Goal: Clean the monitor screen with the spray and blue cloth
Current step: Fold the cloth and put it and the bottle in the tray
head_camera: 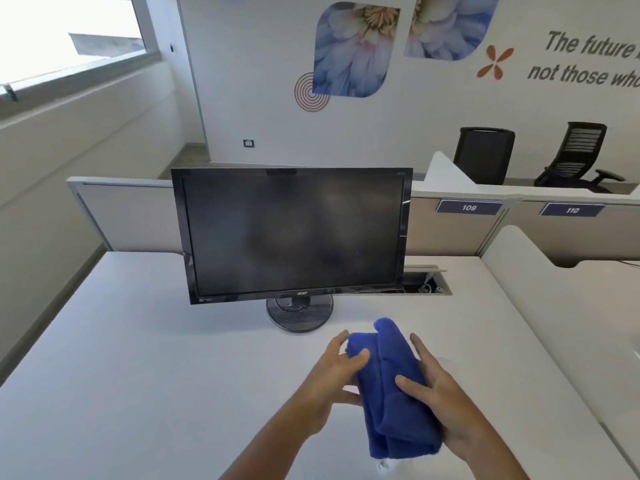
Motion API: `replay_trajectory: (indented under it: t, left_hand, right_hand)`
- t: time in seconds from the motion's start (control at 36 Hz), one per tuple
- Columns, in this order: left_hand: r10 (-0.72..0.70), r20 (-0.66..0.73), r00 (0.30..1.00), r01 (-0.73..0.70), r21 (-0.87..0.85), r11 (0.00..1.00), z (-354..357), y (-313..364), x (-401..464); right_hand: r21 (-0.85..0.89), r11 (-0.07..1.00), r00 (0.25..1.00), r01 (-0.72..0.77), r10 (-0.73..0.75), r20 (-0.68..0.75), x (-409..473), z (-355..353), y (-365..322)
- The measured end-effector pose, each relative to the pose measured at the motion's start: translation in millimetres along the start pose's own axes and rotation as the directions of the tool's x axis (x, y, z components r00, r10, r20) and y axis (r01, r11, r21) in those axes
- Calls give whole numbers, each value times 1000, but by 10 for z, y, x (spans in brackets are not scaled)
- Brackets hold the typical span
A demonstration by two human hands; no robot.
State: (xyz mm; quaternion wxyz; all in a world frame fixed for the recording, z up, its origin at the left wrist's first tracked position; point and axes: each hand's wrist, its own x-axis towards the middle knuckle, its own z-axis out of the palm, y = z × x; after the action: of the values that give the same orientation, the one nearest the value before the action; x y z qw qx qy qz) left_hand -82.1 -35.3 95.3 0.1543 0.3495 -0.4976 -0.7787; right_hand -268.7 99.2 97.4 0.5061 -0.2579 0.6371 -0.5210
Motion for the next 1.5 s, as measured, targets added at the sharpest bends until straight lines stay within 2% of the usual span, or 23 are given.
replay_trajectory:
  t: [0.11,0.25,0.31,0.44,0.67,0.86,1.0,1.11,1.17,1.22,1.28,1.42,1.47,1.5]
  left_hand:
    - [-6,32,999,4,40,999,420,-72,122]
    - [-9,100,995,-12,206,978,846,-189,160]
    - [-21,132,991,-14,264,964,986,-280,172]
    - [-76,110,991,14,483,875,1265,-549,251]
    - [-117,46,992,73,547,834,1408,-711,408]
    - [-164,-10,986,133,639,758,1465,-746,523]
    - [-161,-43,986,151,637,756,1479,-766,564]
    - [-122,-7,992,101,610,786,1439,-749,575]
    - [-87,5,996,66,601,797,1407,-733,567]
    - [-30,14,999,16,582,813,1366,-719,564]
    - [34,29,999,-45,578,815,1322,-671,555]
    - [142,34,989,-133,614,778,1143,-603,483]
    - [131,10,991,-103,682,724,1025,-627,453]
    - [119,-12,993,-74,720,690,954,-639,439]
  right_hand:
    - [-21,999,997,26,-27,-72,-81,-392,59]
    - [-58,995,992,78,-83,-95,-87,-755,227]
    - [-65,996,994,56,-62,-95,-74,-885,323]
    - [-62,998,998,-33,29,-62,-8,-1050,554]
    - [-177,979,992,-99,85,-90,191,-1061,813]
    - [-216,962,980,-170,142,-137,315,-1114,1077]
    - [-349,918,981,-188,160,-107,353,-1039,1132]
    - [-406,894,978,-191,138,-158,407,-986,1126]
    - [-523,834,982,-177,115,-149,451,-968,1157]
    - [-712,680,984,-177,135,-115,467,-952,1173]
    - [-820,551,987,-151,123,-99,466,-940,1162]
    - [-931,340,991,-133,30,-130,411,-886,1094]
    - [-963,231,986,-140,-61,-157,348,-803,1006]
    - [-963,232,979,-139,-116,-169,314,-756,953]
